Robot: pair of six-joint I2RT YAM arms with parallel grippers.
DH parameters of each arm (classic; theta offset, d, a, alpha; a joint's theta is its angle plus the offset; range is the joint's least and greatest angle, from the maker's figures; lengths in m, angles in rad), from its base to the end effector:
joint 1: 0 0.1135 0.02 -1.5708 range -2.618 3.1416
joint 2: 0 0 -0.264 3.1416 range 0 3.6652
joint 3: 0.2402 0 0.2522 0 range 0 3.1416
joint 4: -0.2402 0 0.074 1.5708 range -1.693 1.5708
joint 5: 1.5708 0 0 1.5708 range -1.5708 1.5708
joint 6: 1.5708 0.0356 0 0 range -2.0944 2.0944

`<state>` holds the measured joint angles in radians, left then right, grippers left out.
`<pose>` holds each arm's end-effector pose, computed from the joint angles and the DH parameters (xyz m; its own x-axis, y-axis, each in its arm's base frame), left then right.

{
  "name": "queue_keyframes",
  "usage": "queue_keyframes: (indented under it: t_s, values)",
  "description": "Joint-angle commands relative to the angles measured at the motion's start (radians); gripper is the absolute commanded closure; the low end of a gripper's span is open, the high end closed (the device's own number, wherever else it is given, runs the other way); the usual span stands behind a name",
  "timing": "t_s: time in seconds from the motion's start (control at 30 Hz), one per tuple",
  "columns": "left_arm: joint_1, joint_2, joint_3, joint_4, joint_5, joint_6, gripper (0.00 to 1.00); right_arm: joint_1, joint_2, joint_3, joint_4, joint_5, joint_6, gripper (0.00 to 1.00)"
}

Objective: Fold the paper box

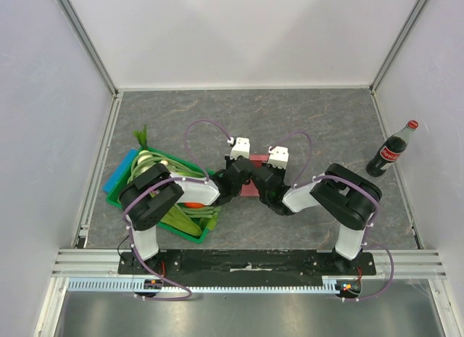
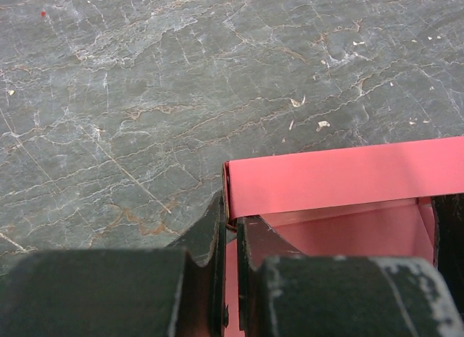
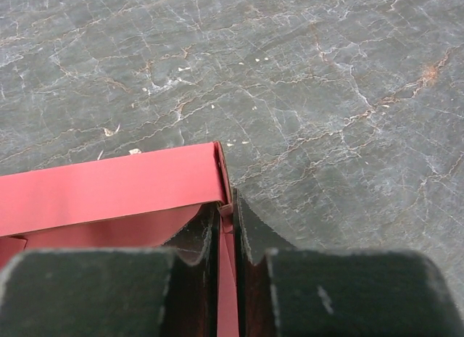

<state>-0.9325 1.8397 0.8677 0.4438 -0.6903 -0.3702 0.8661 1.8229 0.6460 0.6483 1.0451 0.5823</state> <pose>0.2359 -0.2799 0.1484 -0.3854 0.0513 -0.9213 0.1632 0.9865 -0.0133 0.2273 0.2197 0.1197 -0.2170 0.1708 -0.9611 0.2645 0.9580 0.1106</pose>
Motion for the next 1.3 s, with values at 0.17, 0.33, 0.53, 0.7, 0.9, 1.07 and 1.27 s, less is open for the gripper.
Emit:
queue_keyframes:
  t_s: [0.17,0.33,0.53,0.7,0.9,1.07,1.27]
  values:
    - [-0.034,0.033,0.031,-0.039,-0.120,0.028,0.98,-0.001,-0.216,-0.161,-0.211,-0.109,-0.050,0.28]
    - [-0.032,0.049,0.030,-0.034,-0.121,0.019,0.98,-0.001,-0.482,-0.195,-0.478,-0.247,0.013,0.12]
    - [-0.034,0.056,0.031,-0.027,-0.124,0.027,0.98,-0.116,-0.721,-0.102,-0.734,-0.572,0.060,0.07]
    - [-0.032,0.056,0.025,-0.022,-0.126,0.027,0.98,-0.413,-0.686,-0.028,-0.688,-1.080,0.115,0.06]
    - [-0.032,0.058,0.022,-0.008,-0.118,0.031,0.98,-0.541,-0.558,-0.032,-0.385,-1.413,0.208,0.11]
    - [-0.032,0.049,0.013,-0.001,-0.114,0.039,0.98,-0.562,-0.432,-0.040,-0.251,-1.475,0.172,0.24]
    - [-0.032,0.044,0.005,0.006,-0.104,0.039,0.98,-0.587,-0.344,-0.112,-0.072,-1.527,0.206,0.51]
